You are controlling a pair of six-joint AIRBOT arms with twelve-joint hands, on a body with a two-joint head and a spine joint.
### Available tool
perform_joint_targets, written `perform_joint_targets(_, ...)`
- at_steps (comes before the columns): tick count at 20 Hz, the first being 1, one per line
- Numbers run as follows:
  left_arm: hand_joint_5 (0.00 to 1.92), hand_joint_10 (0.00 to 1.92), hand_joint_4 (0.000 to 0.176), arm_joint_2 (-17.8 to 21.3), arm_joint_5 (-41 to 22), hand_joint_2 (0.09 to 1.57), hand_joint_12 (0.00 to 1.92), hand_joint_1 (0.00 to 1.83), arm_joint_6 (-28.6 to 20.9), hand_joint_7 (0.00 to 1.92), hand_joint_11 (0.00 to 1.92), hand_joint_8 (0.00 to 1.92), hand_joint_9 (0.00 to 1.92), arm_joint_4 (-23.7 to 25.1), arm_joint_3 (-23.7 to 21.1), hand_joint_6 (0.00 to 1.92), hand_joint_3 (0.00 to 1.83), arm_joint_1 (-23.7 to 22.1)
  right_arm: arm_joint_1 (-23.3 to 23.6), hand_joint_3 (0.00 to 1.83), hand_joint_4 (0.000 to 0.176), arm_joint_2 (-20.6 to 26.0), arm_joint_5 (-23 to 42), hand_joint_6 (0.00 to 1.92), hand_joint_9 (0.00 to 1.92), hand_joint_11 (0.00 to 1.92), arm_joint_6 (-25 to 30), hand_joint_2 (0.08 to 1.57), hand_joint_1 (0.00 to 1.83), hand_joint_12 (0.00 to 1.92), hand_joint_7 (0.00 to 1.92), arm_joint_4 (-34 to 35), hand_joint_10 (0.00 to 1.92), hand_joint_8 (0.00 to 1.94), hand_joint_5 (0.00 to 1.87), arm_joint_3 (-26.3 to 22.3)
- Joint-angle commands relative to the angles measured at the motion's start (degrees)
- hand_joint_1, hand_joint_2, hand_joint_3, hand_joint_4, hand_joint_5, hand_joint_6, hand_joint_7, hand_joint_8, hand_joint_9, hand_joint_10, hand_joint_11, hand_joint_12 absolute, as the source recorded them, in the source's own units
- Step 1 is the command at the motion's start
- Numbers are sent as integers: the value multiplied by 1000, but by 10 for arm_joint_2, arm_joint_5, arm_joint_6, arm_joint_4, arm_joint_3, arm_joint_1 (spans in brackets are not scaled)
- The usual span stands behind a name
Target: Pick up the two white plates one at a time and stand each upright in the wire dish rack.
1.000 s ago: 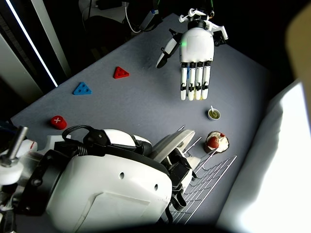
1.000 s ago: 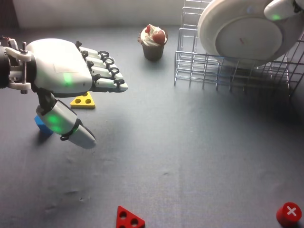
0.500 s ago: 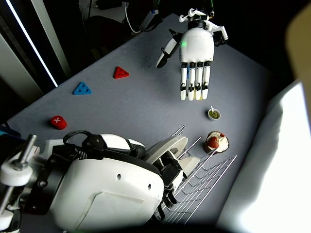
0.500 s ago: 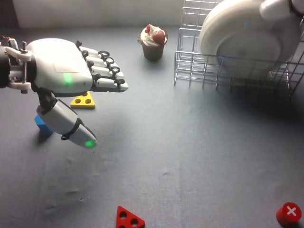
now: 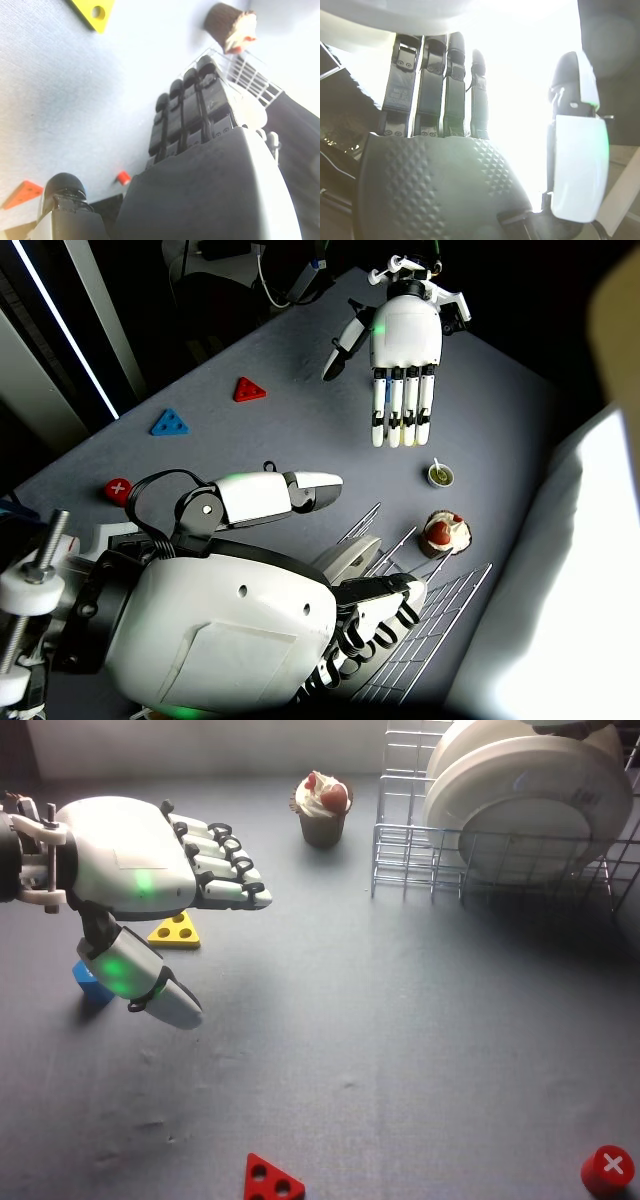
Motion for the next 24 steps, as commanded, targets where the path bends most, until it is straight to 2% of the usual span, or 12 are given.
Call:
perform_joint_targets(1, 98, 5, 0, 1, -8, 910, 6, 48, 1, 132, 150, 3, 128, -22, 3, 0, 1, -7, 3, 0, 63, 6, 26, 11, 522, 516, 4, 989, 717, 325, 581, 3, 0, 5, 498, 1)
perform_joint_targets(3, 93, 3, 0, 1, -7, 914, 9, 48, 1, 124, 158, 0, 125, -22, 3, 1, 2, -8, 7, 0, 74, 6, 45, 9, 522, 517, 4, 987, 714, 325, 563, 3, 0, 0, 500, -1)
perform_joint_targets(6, 78, 2, 0, 1, -8, 914, 7, 26, 1, 115, 155, 3, 114, -23, 3, 0, 1, -9, 15, 0, 65, 8, 59, 0, 489, 479, 4, 965, 700, 312, 499, 0, 5, 0, 450, -4)
perform_joint_targets(7, 75, 1, 0, 1, -10, 916, 5, 25, 1, 114, 152, 2, 114, -23, 3, 0, 2, -9, 17, 0, 77, 9, 59, 0, 451, 426, 4, 979, 600, 289, 444, 0, 1, 0, 407, -4)
perform_joint_targets(9, 78, 2, 0, 1, -12, 913, 9, 34, 1, 115, 161, 1, 120, -23, 3, 1, 0, -9, 27, 10, 82, 12, 60, 0, 368, 363, 4, 1006, 477, 261, 357, -3, 0, 0, 319, -6)
perform_joint_targets(10, 76, 2, 0, 1, -12, 916, 11, 35, 1, 115, 168, 1, 121, -23, 3, 0, 2, -9, 33, 13, 77, 14, 60, 0, 351, 347, 4, 1018, 440, 253, 340, -4, 0, 0, 269, -8)
perform_joint_targets(12, 57, 0, 0, 1, -11, 919, 10, 33, 1, 102, 166, 0, 116, -23, 3, 0, 2, -9, 47, 7, 90, 20, 62, 0, 342, 347, 4, 1016, 392, 245, 339, -12, 3, 3, 249, -15)
perform_joint_targets(16, 73, 1, 0, 1, -11, 908, 12, 0, 1, 121, 176, 3, 129, -23, 3, 4, 0, -9, 75, 0, 101, 37, 100, 1, 263, 246, 4, 996, 378, 176, 275, -47, 0, 0, 184, -24)
perform_joint_targets(18, 52, 0, 0, 1, -12, 903, 2, 0, 1, 98, 153, 0, 107, -23, 3, 0, 0, -9, 87, 0, 85, 44, 157, 0, 236, 225, 4, 996, 372, 161, 256, -92, 0, 0, 159, -17)
perform_joint_targets(19, 35, 0, 0, 1, -12, 901, 0, 0, 1, 90, 131, 0, 96, -23, 3, 0, 0, -9, 89, 0, 83, 46, 176, 4, 262, 262, 4, 981, 369, 174, 263, -106, 11, 3, 167, -13)
perform_joint_targets(22, 44, 1, 0, 1, -14, 896, 1, 0, 1, 95, 119, 1, 90, -23, 3, 2, 0, -9, 88, 0, 66, 49, 300, 3, 218, 234, 3, 958, 448, 153, 222, -189, 0, 1, 168, 19)
perform_joint_targets(24, 35, 2, 0, 1, -14, 899, 5, 0, 1, 85, 117, 3, 83, -23, 3, 2, 0, -9, 86, 0, 61, 55, 382, 0, 187, 192, -38, 972, 426, 129, 198, -229, 0, 0, 135, 33)
